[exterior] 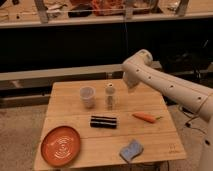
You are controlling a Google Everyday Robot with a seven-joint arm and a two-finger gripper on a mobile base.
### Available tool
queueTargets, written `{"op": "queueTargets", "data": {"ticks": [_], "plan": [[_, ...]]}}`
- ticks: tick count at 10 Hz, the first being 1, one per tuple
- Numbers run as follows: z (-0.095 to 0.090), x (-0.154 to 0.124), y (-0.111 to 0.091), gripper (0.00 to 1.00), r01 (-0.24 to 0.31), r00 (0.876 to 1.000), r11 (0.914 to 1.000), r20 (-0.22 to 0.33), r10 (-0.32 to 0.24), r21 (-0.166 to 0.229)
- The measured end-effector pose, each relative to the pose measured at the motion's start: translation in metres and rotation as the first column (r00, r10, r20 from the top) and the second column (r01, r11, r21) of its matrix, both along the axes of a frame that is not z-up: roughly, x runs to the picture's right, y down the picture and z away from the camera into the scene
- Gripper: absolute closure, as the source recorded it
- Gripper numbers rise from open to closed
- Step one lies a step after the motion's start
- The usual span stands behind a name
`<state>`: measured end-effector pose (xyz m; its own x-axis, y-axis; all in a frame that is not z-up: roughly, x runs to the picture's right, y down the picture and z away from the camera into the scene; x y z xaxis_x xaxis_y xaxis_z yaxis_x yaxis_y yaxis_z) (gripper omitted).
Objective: Knock the bottle over
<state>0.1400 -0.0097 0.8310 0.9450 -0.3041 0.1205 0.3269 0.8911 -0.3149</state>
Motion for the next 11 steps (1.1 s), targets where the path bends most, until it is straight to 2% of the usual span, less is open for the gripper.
{"op": "queueTargets", "data": {"ticks": [2,4,5,8,11], "plan": [[0.004,-0.002,0.000,0.65,0.004,1.000,1.0000,0.010,-0.004,-0.005],[0.013,-0.006,0.000,0.89,0.010,0.999,0.9999,0.031,-0.010,-0.014],[0.014,-0.008,0.000,0.97,0.010,0.999,0.9998,0.039,-0.010,-0.016],[0.019,-0.012,0.001,1.00,0.024,0.998,0.9994,0.056,-0.023,-0.025],[0.019,-0.032,0.006,1.00,0.046,0.995,0.9983,0.089,-0.042,-0.037]]}}
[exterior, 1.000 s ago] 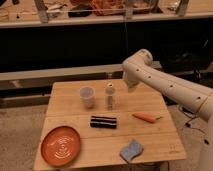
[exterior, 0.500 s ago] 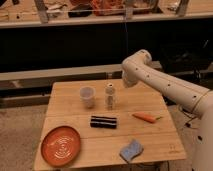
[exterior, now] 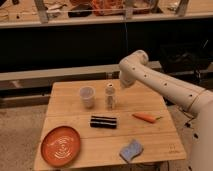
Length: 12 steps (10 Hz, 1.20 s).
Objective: Knock the bottle over
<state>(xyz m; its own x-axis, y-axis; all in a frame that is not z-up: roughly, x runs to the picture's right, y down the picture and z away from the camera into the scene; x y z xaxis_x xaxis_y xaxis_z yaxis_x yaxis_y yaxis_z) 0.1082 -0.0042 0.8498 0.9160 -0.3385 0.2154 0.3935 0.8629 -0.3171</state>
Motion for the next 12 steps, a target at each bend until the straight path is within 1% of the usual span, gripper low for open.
{"op": "queueTargets", "data": {"ticks": [3,6,8,10,12], "plan": [[-0.004,-0.011,0.005,1.00,0.025,0.999,0.9996,0.030,-0.025,-0.007],[-0.011,-0.038,0.014,1.00,0.061,0.995,0.9980,0.078,-0.059,-0.017],[-0.013,-0.037,0.015,1.00,0.078,0.993,0.9969,0.088,-0.076,-0.015],[-0.019,-0.052,0.021,1.00,0.091,0.990,0.9957,0.109,-0.088,-0.021],[-0.019,-0.055,0.021,1.00,0.100,0.989,0.9948,0.116,-0.096,-0.021]]}}
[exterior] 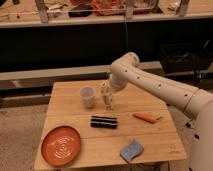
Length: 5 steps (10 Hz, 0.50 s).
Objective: Knock the bottle over
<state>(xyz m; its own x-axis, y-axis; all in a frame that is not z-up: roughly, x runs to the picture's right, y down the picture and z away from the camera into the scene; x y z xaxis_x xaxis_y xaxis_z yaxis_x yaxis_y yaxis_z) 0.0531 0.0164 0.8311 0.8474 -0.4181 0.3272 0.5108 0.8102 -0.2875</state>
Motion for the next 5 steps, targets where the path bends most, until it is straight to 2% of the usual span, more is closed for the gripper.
{"op": "queueTargets", "data": {"ticks": [5], "plan": [[-0.0024,-0.0073,0.0035,1.00,0.009,1.000,0.9999,0.016,-0.009,-0.004]]}}
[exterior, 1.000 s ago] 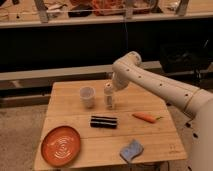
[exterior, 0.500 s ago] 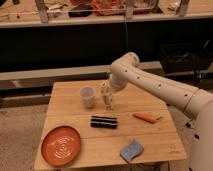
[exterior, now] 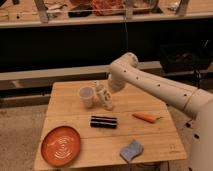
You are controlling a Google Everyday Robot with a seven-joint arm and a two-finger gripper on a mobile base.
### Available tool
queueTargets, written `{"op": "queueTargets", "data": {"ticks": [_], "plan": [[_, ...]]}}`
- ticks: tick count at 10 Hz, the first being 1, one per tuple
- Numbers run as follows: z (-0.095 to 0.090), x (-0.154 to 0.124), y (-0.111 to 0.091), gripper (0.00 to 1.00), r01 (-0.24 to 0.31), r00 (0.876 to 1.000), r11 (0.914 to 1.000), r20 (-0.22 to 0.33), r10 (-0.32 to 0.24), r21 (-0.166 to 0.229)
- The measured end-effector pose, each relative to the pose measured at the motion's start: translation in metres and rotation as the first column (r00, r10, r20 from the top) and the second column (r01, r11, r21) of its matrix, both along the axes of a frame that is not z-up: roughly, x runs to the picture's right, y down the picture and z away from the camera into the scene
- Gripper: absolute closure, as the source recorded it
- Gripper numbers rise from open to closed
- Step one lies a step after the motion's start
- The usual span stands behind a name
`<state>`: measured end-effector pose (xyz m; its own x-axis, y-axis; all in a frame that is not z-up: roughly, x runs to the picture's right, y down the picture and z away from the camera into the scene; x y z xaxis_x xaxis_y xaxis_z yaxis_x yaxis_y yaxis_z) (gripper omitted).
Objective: Knock the bottle over
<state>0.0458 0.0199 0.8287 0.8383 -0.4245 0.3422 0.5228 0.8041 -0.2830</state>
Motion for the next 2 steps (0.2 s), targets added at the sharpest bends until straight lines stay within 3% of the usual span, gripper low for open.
{"op": "queueTargets", "data": {"ticks": [2], "plan": [[-0.0011,-0.0024,0.0022,1.00,0.008,1.000,1.0000,0.007,-0.008,-0.002]]}}
